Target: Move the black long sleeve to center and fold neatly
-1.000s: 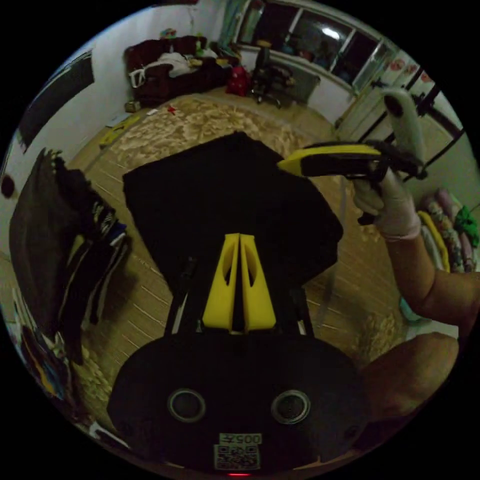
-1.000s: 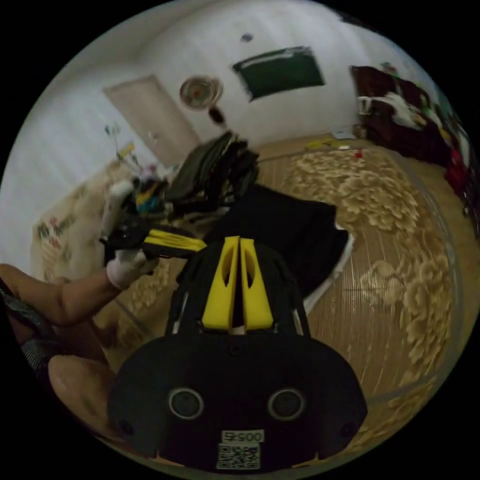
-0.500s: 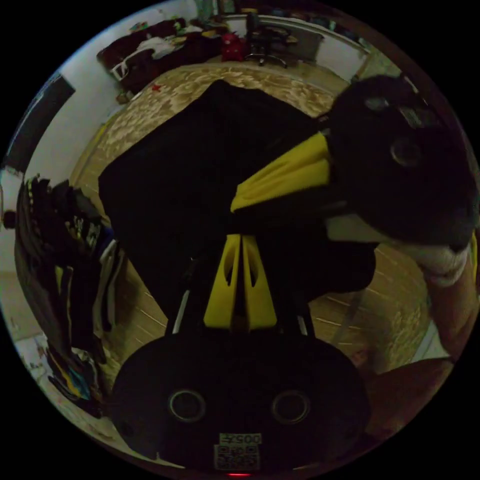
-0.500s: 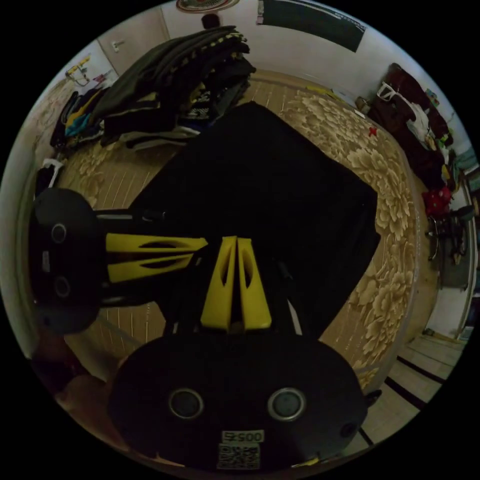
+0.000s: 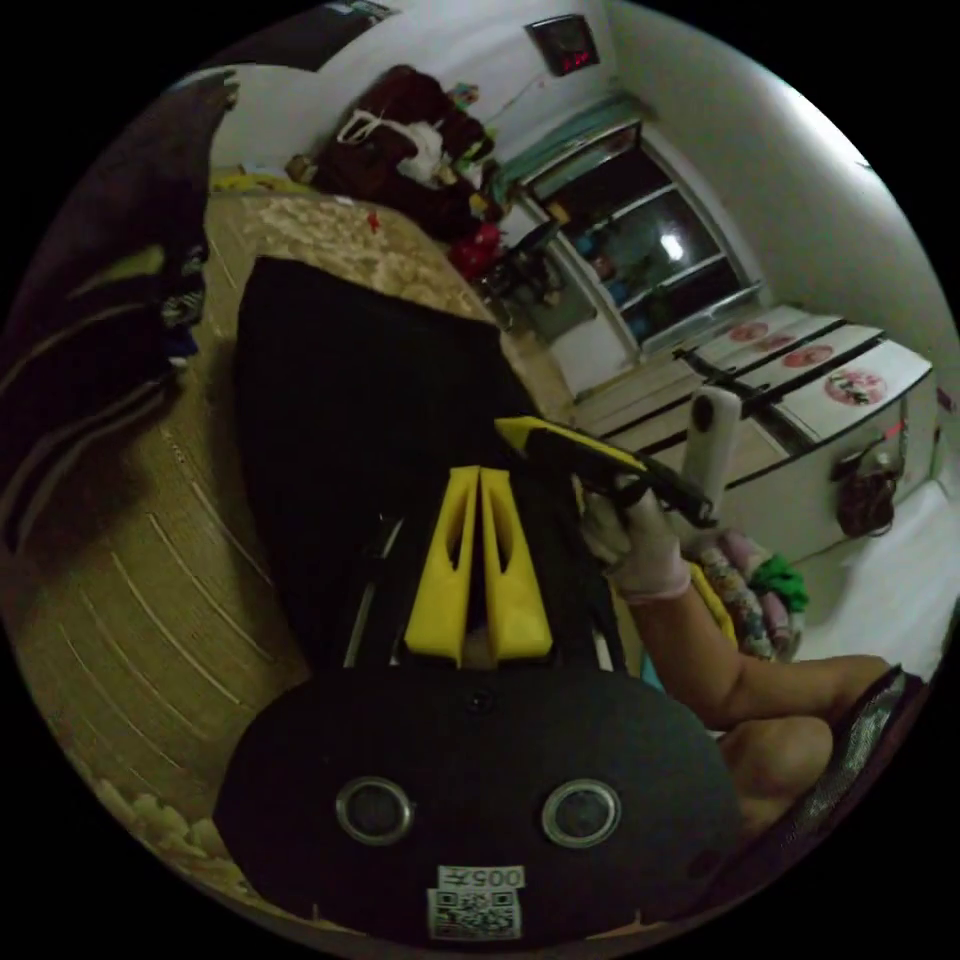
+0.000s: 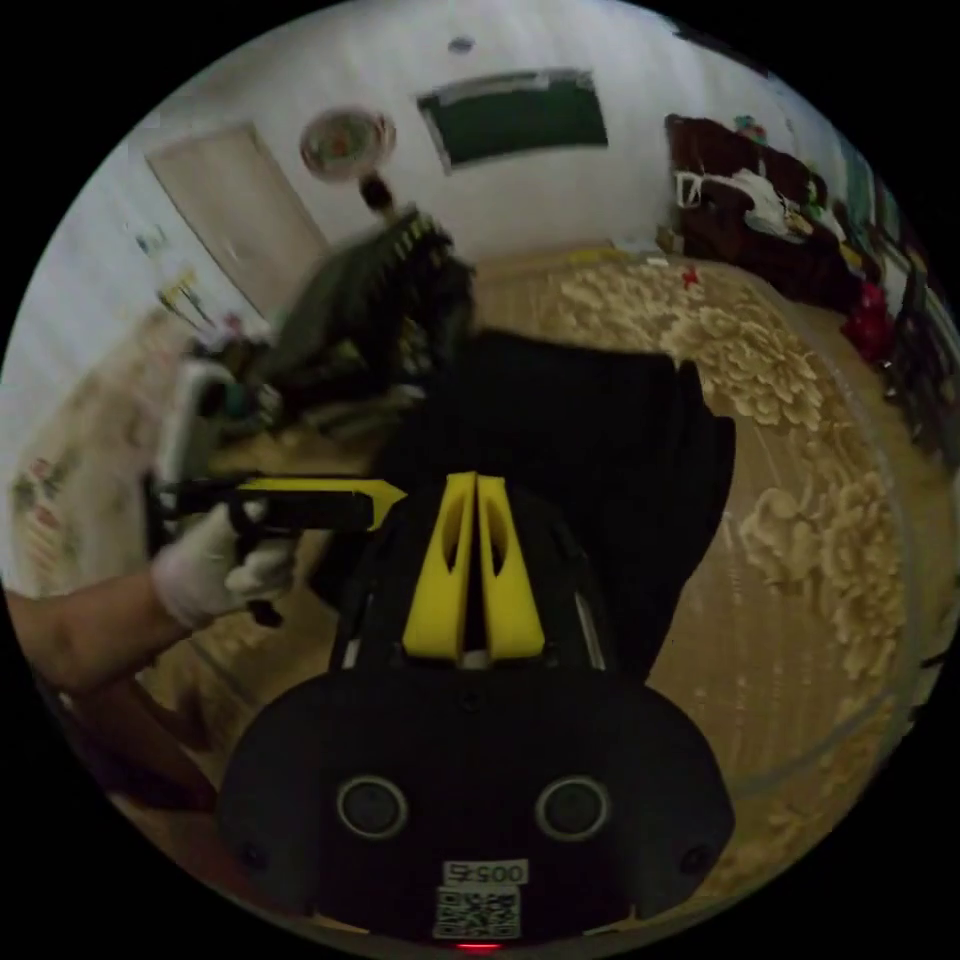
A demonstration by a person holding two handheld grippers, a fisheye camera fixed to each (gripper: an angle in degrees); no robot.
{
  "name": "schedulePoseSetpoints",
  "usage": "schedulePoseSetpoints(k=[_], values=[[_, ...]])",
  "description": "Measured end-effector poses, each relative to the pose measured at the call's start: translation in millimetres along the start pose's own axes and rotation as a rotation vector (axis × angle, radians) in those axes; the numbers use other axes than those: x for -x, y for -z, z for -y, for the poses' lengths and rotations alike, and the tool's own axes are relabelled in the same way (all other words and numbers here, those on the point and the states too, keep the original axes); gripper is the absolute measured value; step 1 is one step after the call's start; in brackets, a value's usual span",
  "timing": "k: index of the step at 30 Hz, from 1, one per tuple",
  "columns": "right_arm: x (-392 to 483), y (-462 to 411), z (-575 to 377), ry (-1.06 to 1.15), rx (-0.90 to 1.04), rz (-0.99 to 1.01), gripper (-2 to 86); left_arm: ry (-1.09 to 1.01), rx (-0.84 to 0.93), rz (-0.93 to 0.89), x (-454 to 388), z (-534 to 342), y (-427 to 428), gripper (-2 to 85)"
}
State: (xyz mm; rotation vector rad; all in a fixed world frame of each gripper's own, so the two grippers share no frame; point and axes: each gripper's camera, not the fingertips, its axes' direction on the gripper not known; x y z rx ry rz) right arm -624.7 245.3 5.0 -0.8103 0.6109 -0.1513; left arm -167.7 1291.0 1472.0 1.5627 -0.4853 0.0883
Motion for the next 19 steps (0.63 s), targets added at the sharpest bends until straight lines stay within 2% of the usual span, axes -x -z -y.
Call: schedulePoseSetpoints(k=[4, 6, 8, 12, 15, 19], values=[[94.3, -21.3, 6.5, 0.097, -0.100, 0.228, 0.1, -0.161, 0.002, 0.119, 23.5, -76.5, 112.6, 6.1], [149.1, -40.2, 13.3, 0.187, -0.101, 0.251, 2.9, -0.212, 0.031, 0.146, 33.9, -115.2, 164.4, 9.5], [210.2, -64.9, 21.5, 0.295, -0.074, 0.267, 6.1, -0.248, 0.118, 0.172, 50.3, -179.2, 233.0, 12.6], [362.9, -140.2, 41.8, 0.516, 0.051, 0.407, 10.1, -0.240, 0.104, 0.258, 80.0, -306.0, 342.2, 13.8], [478.9, -206.8, 50.5, 0.654, 0.167, 0.547, 11.2, -0.137, -0.066, 0.332, 118.0, -432.1, 439.7, 13.9], [639.0, -315.6, 43.4, 0.819, 0.416, 0.655, 12.0, 0.083, -0.392, 0.551, 178.4, -621.9, 566.6, 13.8]])
